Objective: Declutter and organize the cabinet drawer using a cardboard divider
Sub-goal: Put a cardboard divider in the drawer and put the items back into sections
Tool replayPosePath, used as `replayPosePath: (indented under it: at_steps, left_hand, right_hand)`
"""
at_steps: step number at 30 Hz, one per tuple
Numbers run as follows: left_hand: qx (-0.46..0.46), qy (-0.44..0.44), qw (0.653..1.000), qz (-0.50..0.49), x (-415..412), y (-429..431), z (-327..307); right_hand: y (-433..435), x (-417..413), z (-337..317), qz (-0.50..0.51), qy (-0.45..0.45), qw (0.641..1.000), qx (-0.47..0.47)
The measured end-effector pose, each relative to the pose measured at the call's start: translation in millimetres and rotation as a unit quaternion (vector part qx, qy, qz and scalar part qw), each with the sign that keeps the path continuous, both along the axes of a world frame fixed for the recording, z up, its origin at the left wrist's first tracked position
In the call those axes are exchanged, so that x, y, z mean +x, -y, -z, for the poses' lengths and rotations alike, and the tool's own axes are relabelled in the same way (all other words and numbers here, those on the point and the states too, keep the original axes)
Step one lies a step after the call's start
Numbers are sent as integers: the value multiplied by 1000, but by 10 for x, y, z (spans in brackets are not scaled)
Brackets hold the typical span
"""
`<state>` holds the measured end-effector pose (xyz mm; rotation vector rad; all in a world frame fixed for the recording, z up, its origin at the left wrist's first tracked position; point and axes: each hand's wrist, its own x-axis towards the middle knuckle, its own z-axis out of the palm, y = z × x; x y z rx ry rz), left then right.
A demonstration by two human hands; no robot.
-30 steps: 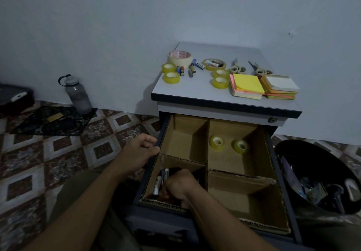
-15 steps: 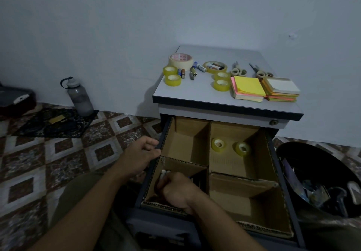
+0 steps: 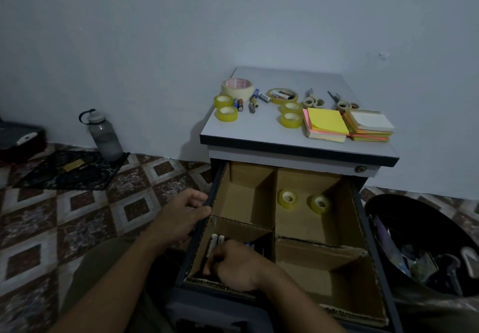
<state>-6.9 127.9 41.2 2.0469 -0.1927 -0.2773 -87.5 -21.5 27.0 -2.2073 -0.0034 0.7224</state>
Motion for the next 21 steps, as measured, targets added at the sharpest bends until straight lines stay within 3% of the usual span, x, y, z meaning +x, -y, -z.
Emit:
replayPosePath:
  at_steps: [5,11,17,21]
  left_hand:
    - [5,-9,1000,-3,-15,-12,-57]
    - [36,116,992,-26,53,94,-498]
    - [41,231,972,7,437,336,-1064]
    - [91,254,962,42,931,530,-1325]
  right_hand:
    - [108,-45,-307,-29,42,999,12]
    - [498,-5,-897,-12,123,991,41]
    - [1104,289,-1427,37,276,960,-29]
    - [1486,670,-1723,71,358,927,-82]
